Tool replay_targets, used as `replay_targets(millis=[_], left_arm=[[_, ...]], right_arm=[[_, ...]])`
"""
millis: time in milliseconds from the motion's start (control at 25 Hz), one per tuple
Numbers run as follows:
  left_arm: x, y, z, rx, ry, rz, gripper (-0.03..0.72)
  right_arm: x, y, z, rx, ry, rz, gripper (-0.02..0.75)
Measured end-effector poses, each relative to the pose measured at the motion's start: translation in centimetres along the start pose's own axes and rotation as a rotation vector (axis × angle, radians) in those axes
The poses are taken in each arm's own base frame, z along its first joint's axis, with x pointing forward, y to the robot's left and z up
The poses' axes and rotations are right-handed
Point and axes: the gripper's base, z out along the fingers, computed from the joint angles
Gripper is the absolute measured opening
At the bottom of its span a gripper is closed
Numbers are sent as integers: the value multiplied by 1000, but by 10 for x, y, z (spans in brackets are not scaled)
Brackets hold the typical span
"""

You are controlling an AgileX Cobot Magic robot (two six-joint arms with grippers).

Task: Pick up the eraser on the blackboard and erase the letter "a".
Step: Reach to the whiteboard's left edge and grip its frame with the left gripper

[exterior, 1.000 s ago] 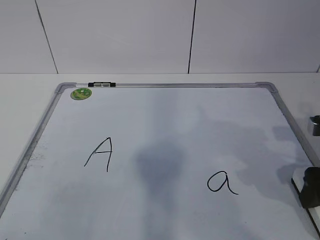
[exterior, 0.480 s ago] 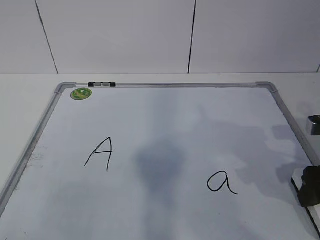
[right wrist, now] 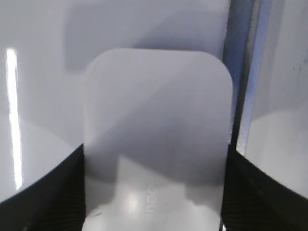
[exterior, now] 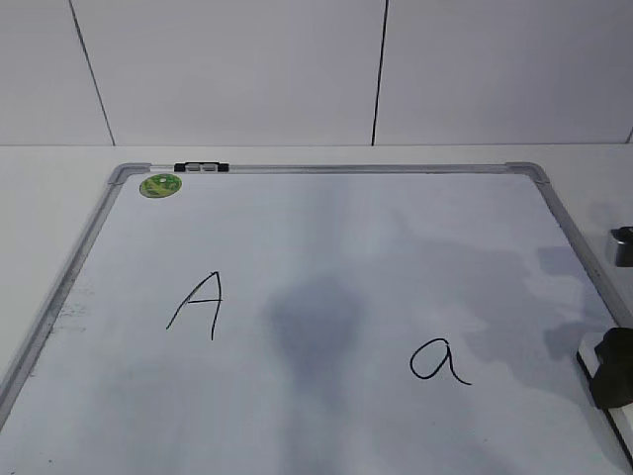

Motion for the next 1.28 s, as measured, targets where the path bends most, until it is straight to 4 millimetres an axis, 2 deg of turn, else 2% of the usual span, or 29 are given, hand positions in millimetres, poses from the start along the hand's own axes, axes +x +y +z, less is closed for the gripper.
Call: replay_targets(millis=[560, 600, 1000, 1280], left_arm=[[0, 0, 0, 0, 0, 0, 497], [0, 0, 0, 0, 0, 0, 516], [0, 0, 0, 0, 0, 0, 498], [0, 0, 0, 0, 0, 0, 498]], right_arm=[[-1, 1, -1, -8, -14, 12, 568], [-1, 1, -1, -6, -24, 12, 568], [-1, 3, -31, 1, -173, 12, 568], [13, 8, -55, -17, -197, 12, 567]])
